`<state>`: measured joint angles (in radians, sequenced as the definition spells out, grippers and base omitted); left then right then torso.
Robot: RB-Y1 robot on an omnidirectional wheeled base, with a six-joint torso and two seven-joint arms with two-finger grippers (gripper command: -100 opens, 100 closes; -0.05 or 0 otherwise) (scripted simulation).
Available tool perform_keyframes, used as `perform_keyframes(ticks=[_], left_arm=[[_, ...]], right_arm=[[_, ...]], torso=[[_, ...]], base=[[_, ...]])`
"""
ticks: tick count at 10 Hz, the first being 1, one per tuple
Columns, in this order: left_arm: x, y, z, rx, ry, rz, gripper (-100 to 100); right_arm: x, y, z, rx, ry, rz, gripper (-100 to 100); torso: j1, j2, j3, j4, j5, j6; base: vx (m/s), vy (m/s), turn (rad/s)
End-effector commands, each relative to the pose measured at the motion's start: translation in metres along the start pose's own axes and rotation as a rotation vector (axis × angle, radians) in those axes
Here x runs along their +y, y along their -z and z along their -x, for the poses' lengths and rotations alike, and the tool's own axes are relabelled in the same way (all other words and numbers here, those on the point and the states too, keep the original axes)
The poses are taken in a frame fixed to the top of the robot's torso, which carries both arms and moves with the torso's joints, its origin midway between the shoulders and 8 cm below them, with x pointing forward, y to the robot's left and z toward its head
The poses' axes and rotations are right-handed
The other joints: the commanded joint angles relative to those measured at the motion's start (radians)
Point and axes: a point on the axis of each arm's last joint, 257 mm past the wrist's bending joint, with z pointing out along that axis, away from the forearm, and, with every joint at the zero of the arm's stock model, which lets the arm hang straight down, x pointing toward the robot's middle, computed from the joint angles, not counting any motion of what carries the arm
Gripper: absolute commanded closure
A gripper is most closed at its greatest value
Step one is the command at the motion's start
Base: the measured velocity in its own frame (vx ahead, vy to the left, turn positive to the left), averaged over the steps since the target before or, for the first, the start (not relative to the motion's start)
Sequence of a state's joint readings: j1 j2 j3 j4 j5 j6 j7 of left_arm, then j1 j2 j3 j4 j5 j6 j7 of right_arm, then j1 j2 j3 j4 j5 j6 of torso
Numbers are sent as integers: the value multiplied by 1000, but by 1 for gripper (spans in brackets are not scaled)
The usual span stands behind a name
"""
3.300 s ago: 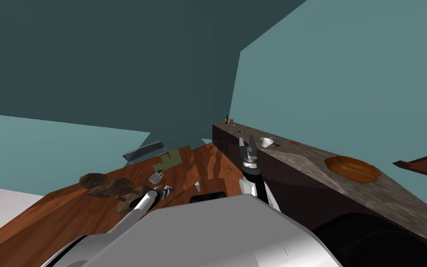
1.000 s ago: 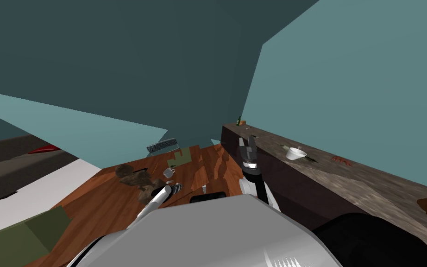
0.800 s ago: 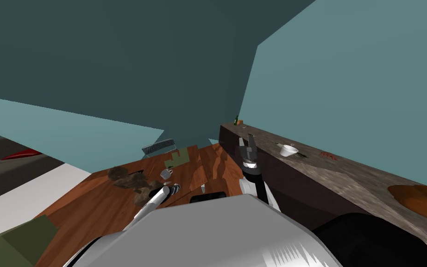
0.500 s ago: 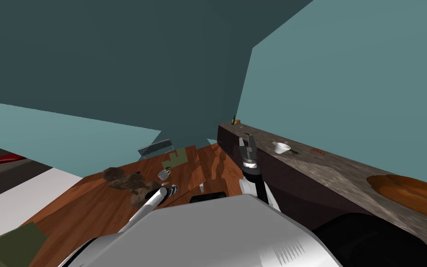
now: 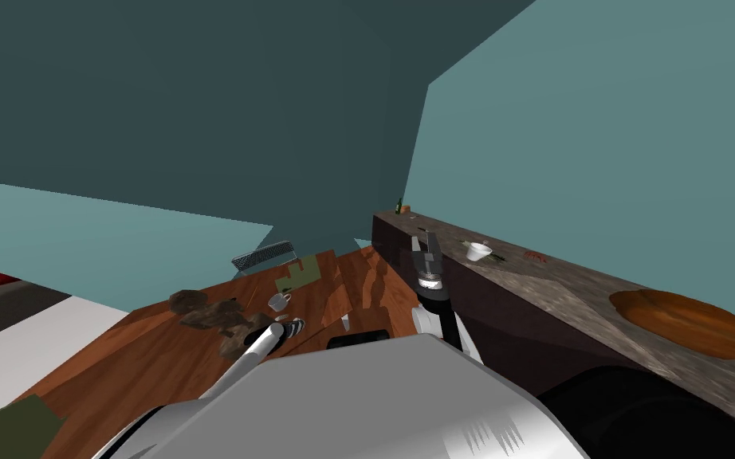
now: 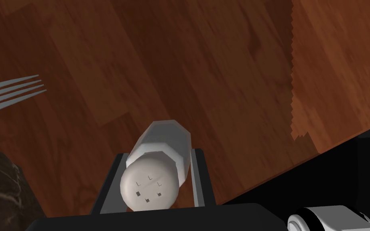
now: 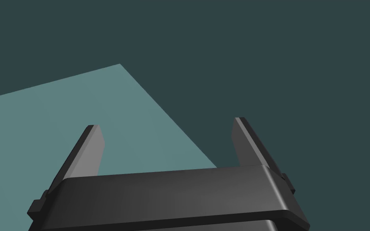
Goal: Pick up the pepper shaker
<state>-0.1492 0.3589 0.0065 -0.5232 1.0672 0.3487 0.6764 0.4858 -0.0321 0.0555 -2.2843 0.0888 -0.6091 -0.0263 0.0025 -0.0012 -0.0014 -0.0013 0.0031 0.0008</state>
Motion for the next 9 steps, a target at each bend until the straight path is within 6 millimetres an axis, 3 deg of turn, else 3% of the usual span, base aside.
perform_keyframes(ticks=[1, 4, 5, 9], left_arm=[[-14, 3, 5, -6, 6, -15, 100], [-27, 7, 7, -4, 38, -23, 100], [-42, 11, 12, -12, 34, -40, 100], [-40, 11, 9, -3, 65, -34, 100]], right_arm=[[0, 0, 0, 0, 0, 0, 0], [0, 0, 0, 0, 0, 0, 0], [0, 0, 0, 0, 0, 0, 0], [0, 0, 0, 0, 0, 0, 0]], torso=[[0, 0, 0, 0, 0, 0], [-1, 2, 1, 0, 0, 0], [-1, 2, 1, 1, 0, 0], [0, -1, 0, 0, 0, 0]], base=[[-22, -22, -151], [-37, -25, -107], [-45, -36, -186], [-10, -9, -6]])
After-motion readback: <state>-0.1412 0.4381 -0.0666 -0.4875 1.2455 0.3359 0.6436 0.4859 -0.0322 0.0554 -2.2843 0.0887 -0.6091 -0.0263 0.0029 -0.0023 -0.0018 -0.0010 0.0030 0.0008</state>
